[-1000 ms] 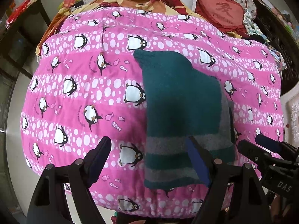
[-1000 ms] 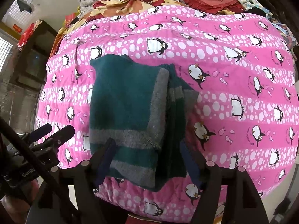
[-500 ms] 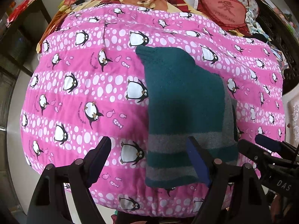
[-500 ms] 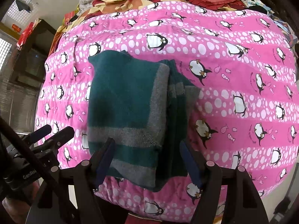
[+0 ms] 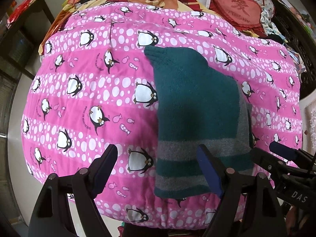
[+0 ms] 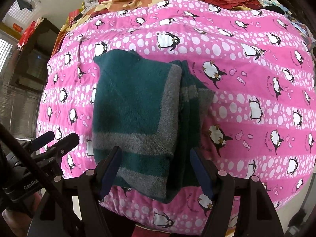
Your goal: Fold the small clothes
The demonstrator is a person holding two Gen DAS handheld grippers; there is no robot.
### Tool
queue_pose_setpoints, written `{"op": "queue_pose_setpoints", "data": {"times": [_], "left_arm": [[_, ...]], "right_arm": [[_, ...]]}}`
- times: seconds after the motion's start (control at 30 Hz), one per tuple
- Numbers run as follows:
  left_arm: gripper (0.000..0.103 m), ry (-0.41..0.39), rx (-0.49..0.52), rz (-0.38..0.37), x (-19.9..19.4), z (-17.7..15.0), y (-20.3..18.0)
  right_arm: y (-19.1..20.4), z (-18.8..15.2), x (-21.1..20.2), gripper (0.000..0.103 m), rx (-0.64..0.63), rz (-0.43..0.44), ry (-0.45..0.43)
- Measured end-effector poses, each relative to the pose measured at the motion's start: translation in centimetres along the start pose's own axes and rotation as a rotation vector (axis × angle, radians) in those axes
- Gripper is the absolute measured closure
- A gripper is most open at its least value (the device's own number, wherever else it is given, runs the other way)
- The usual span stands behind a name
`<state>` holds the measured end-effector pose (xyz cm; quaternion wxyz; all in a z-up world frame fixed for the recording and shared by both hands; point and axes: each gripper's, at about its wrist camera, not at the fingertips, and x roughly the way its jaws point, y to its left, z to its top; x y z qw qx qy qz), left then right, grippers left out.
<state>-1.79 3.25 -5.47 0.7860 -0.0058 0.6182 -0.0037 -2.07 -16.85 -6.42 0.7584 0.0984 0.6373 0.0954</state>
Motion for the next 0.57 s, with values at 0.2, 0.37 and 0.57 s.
{"op": "queue_pose_setpoints", "data": {"times": [0.2,0.37,0.57], "left_arm": [[0.022,-0.013,0.010,0.005,-0.12,0.11,-0.02],[0.022,-0.048,0.044,0.015,-0.38,0.02,-0.43],[0.022,-0.021,0.024,-0.004,0.06,0.20,-0.25]], "right_arm": [[0.06,-0.01,0.22,0.028,0.001,0.003,0.008],[-0.04,-0.01,0.44,0.028,-0.001,0.003,0.012],[-0.25,-0.03,0.71,0.028,0.002,0.006,0.020]]}}
